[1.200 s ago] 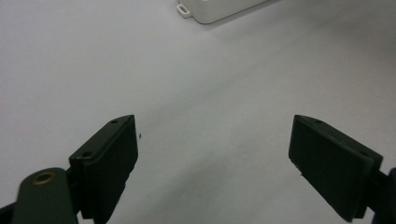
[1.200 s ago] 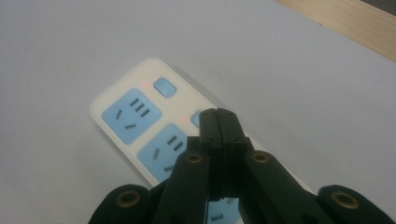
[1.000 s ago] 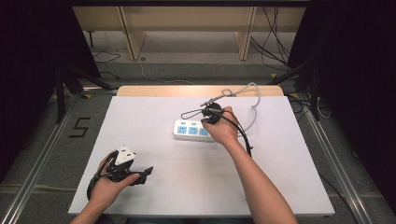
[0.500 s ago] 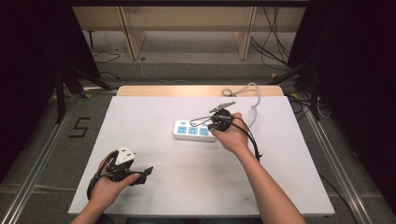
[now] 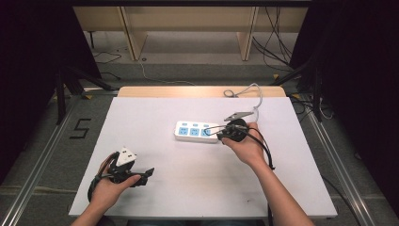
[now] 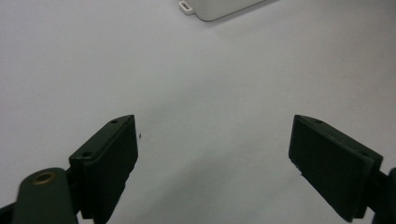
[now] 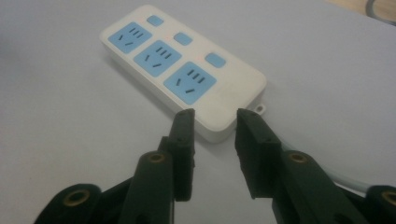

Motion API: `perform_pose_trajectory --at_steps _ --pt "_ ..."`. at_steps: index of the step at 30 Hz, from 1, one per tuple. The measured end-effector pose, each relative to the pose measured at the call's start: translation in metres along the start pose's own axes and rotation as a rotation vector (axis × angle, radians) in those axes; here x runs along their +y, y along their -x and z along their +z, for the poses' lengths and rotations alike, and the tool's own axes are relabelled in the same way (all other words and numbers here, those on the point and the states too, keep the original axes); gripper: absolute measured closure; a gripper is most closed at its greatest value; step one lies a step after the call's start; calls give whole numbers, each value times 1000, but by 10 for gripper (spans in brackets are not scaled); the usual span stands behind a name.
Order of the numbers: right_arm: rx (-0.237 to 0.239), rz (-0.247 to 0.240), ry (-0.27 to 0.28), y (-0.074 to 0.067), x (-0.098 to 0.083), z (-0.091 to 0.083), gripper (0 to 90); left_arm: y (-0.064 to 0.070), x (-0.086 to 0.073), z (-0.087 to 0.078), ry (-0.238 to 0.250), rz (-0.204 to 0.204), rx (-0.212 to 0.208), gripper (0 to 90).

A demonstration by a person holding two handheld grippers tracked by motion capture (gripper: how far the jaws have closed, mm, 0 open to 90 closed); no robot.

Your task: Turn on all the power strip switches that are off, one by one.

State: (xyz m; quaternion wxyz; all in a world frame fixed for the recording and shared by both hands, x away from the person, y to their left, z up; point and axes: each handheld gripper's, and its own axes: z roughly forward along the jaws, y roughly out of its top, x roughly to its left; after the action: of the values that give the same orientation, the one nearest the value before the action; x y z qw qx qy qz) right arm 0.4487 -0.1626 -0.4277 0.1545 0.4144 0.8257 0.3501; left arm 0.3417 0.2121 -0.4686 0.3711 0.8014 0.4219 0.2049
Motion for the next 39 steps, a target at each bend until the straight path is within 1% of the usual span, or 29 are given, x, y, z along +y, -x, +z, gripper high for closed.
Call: perform_pose_trajectory --at_steps 2,7,9,10,11,14,19,22,24,26,32,34,39 --pt "-2 11 15 4 -7 -6 628 0 0 0 3 0 1 155" --pt "-13 22 32 13 -28 -17 553 -1 0 0 -2 -1 2 155" --pt "-10 37 39 14 -37 -21 527 -1 0 0 -2 -1 2 154" --pt "-12 29 48 15 -41 -23 511 -1 0 0 -3 -1 4 154" --pt "-13 32 62 16 -45 -25 499 -1 0 0 -1 -5 5 154" --pt "-14 46 76 17 -56 -33 454 -2 0 1 0 -9 5 154" --pt "-12 49 108 16 -75 -44 441 -2 -1 1 0 -13 5 154" --pt "-4 43 114 13 -85 -47 429 -2 -1 1 2 -15 6 154" --pt "-7 37 120 12 -91 -49 425 -2 -1 0 1 -13 7 154" --pt "-11 43 137 11 -98 -50 419 -2 -1 1 0 -13 9 154" --pt "-10 54 162 9 -109 -53 401 -2 0 0 1 -11 11 154" --pt "-12 57 171 9 -110 -54 391 -2 0 -1 -2 -5 10 153" --pt "-8 64 194 8 -111 -55 376 -4 0 0 -1 -13 9 153"
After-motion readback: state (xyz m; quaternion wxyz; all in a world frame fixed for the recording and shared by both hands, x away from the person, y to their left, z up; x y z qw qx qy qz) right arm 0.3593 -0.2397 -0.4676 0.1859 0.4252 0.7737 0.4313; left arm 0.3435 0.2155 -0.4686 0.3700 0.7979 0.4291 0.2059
